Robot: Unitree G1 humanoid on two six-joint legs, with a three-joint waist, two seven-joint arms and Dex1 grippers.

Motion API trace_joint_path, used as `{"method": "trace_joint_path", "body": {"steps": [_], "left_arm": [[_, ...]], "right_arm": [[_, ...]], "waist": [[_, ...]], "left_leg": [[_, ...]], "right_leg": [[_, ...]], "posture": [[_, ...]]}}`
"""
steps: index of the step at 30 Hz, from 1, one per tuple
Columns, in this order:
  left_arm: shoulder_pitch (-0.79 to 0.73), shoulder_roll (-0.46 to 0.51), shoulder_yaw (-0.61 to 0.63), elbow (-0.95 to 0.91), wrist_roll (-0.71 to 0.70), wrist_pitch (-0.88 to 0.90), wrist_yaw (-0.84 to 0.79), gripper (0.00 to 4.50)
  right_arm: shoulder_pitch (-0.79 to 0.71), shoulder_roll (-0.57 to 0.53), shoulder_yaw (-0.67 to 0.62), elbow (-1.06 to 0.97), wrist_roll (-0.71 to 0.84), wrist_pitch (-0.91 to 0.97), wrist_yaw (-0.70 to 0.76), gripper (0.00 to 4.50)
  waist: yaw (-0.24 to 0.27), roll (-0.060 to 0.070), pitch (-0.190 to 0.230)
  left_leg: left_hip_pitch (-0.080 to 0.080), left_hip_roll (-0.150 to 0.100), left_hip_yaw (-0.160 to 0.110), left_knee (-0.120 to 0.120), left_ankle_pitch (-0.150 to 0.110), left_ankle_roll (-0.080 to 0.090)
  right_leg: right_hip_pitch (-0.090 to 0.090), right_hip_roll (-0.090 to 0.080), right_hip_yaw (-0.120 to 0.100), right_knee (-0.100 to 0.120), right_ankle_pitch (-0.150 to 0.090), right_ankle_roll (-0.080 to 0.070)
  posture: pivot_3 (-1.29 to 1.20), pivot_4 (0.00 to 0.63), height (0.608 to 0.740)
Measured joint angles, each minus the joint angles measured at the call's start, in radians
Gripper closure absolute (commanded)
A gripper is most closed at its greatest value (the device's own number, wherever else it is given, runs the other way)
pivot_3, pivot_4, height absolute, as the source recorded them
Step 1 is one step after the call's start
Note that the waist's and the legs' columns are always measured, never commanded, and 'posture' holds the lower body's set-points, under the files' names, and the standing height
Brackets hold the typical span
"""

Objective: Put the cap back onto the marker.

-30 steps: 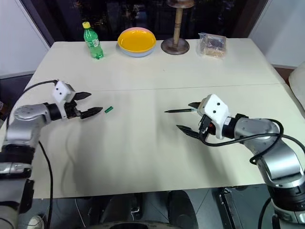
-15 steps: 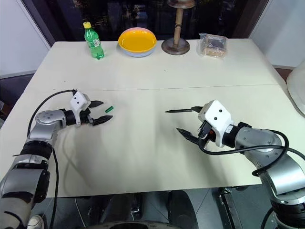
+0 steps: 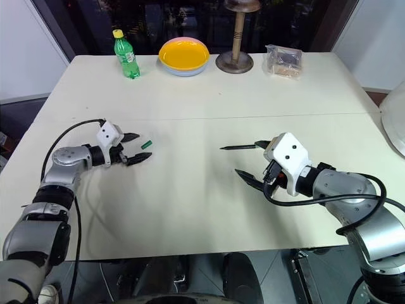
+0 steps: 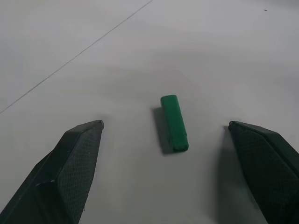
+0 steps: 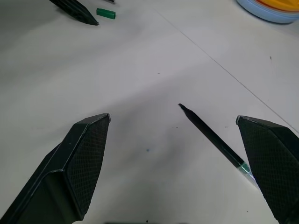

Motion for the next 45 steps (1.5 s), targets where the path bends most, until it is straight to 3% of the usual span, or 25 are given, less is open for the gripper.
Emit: {"method": "trace_joint_path", "body": {"steps": [3, 9, 10, 22, 35, 45], "left_arm": [[-0.014, -0.015, -0.001, 0.023, 0.002, -0.003, 0.003, 1.26], [-0.053, -0.038, -0.011, 0.072, 0.023, -0.008, 0.008, 4.29], [-0.058, -0.038, -0.011, 0.079, 0.024, -0.009, 0.009, 4.41], [-0.055, -0.016, -0.01, 0.066, 0.036, -0.016, -0.015, 4.41], [0.277, 0.091, 0.017, -0.665, -0.116, 0.274, -0.098, 4.41], [0.414, 0.113, 0.04, -0.982, -0.184, 0.418, -0.021, 4.41]], "right_arm": [[0.0, -0.001, -0.002, 0.0, 0.0, 0.001, -0.002, 0.0], [0.014, -0.001, -0.013, -0.009, 0.0, 0.009, -0.014, 0.0], [0.015, -0.001, -0.015, -0.009, 0.0, 0.012, -0.014, 0.0], [-0.009, -0.018, -0.014, 0.004, -0.002, 0.001, 0.002, 0.0], [-0.276, -0.026, 0.187, 0.468, -0.098, -0.233, 0.228, 0.0], [-0.498, 0.049, 0.32, 0.933, -0.229, -0.451, 0.406, 0.0]], "waist": [[0.0, 0.0, 0.0], [-0.003, 0.0, 0.0], [-0.003, 0.0, 0.0], [-0.008, 0.0, 0.0], [-0.007, 0.0, 0.0], [-0.015, 0.0, 0.0]], "left_leg": [[0.0, 0.0, 0.0, 0.0, 0.0, 0.0], [0.0, 0.0, 0.0, 0.0, 0.001, 0.001], [0.0, 0.0, 0.0, 0.0, 0.001, 0.001], [0.0, 0.0, 0.0, 0.0, 0.001, 0.001], [0.0, 0.0, 0.001, 0.0, 0.001, 0.001], [0.0, 0.0, 0.002, -0.001, 0.001, 0.001]], "right_leg": [[0.0, 0.0, 0.0, 0.0, 0.0, 0.0], [0.0, 0.0, 0.0, 0.0, 0.0, 0.0], [0.0, 0.0, 0.0, 0.001, 0.0, 0.0], [0.0, 0.0, 0.0, 0.001, 0.0, 0.0], [-0.001, -0.001, 0.001, 0.0, 0.0, 0.0], [-0.001, 0.0, 0.001, 0.0, 0.0, 0.0]], "posture": [[0.0, 0.15, 0.74], [0.0, 0.15, 0.74], [0.0, 0.15, 0.74], [0.0, 0.15, 0.74], [0.0, 0.15, 0.74], [0.0, 0.15, 0.74]]}}
